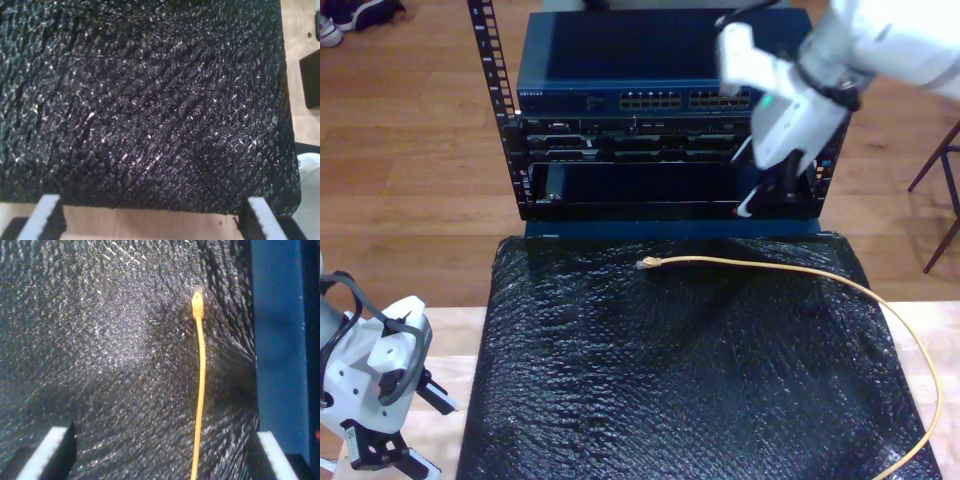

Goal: Grab the cable and plug it in

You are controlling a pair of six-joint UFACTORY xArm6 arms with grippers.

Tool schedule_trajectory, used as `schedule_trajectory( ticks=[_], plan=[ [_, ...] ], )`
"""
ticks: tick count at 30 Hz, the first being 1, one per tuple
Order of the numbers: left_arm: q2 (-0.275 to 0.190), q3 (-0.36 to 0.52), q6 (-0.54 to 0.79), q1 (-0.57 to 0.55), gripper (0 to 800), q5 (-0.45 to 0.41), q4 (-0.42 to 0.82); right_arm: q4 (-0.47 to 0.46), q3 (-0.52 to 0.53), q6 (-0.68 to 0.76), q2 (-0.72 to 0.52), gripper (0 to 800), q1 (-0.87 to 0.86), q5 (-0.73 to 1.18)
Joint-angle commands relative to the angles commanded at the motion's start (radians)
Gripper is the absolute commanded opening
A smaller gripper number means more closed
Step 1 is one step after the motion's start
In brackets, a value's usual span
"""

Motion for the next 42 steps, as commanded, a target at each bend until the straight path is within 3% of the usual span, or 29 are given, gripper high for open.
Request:
schedule_trajectory(
  ticks=[5,10,25,30,42],
  plan=[
    [0.006,-0.002,-0.002,0.000,800,-0.006,0.000,-0.135,0.008,0.103,0.052,796,0.081,-0.048],
    [0.017,-0.003,-0.003,0.002,800,-0.006,0.000,-0.203,0.008,0.180,0.098,794,0.141,-0.094],
    [0.017,-0.003,-0.003,0.003,800,-0.015,0.000,-0.316,-0.032,0.293,0.245,766,0.215,-0.183],
    [0.017,-0.005,-0.003,0.005,800,-0.015,0.000,-0.324,-0.054,0.311,0.279,716,0.218,-0.204],
    [0.017,-0.005,-0.002,0.005,800,-0.014,0.000,-0.345,-0.152,0.311,0.376,695,0.218,-0.215]
  ],
)
